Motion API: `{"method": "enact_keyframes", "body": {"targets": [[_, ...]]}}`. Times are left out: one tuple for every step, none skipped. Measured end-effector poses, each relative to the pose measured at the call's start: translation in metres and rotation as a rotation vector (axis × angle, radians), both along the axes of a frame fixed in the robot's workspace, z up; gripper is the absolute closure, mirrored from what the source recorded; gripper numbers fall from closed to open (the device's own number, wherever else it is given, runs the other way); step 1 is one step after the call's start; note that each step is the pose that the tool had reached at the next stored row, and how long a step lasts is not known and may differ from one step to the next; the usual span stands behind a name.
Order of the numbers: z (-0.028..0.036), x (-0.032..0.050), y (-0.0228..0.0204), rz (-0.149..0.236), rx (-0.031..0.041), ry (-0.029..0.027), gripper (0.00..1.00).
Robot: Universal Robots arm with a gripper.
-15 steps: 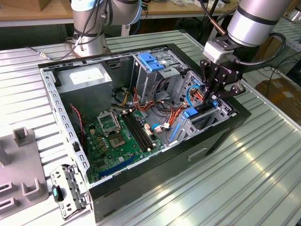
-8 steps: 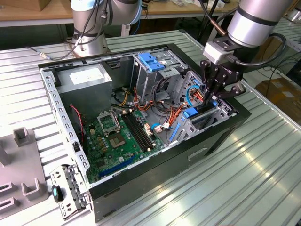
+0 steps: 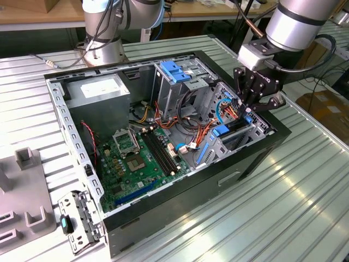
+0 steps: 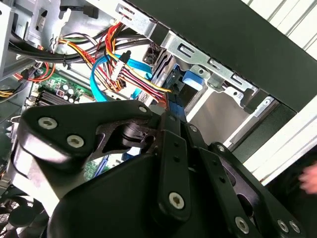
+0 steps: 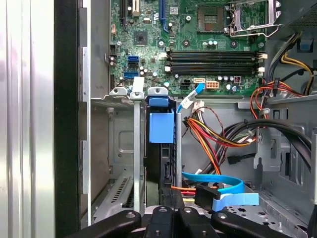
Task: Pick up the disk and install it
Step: 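Insert the second disk wire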
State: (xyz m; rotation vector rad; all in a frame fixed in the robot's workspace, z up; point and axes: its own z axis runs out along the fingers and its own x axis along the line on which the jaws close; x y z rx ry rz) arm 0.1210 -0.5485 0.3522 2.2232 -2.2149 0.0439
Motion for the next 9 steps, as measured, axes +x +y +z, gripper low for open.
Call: {"method": "enact_keyframes", "body": {"targets": [[0.0000, 0.0000, 0.0000, 0.000, 0.0000, 0.0000, 0.89], [0.0000, -0.0002, 0.0000, 0.000, 0.0000, 0.0000, 0.89], [0.0000, -0.0005, 0.0000, 0.000, 0.0000, 0.0000, 0.89], [0.0001, -0.0011, 0.0000, 0.000, -0.0001, 0.0000, 0.89], [0.0001, -0.0018, 0.0000, 0.000, -0.0001, 0.0000, 0.89], [0.0000, -0.0051, 0.0000, 0.000, 0.0001, 0.0000, 0.89], [0.0000, -0.0079, -0.0002, 0.000, 0.0005, 0.0000, 0.89], [0.0000, -0.0086, -0.0003, 0.000, 0.0007, 0.0000, 0.89], [0.0004, -0.0086, -0.0003, 0.000, 0.0006, 0.0000, 0.89]]}}
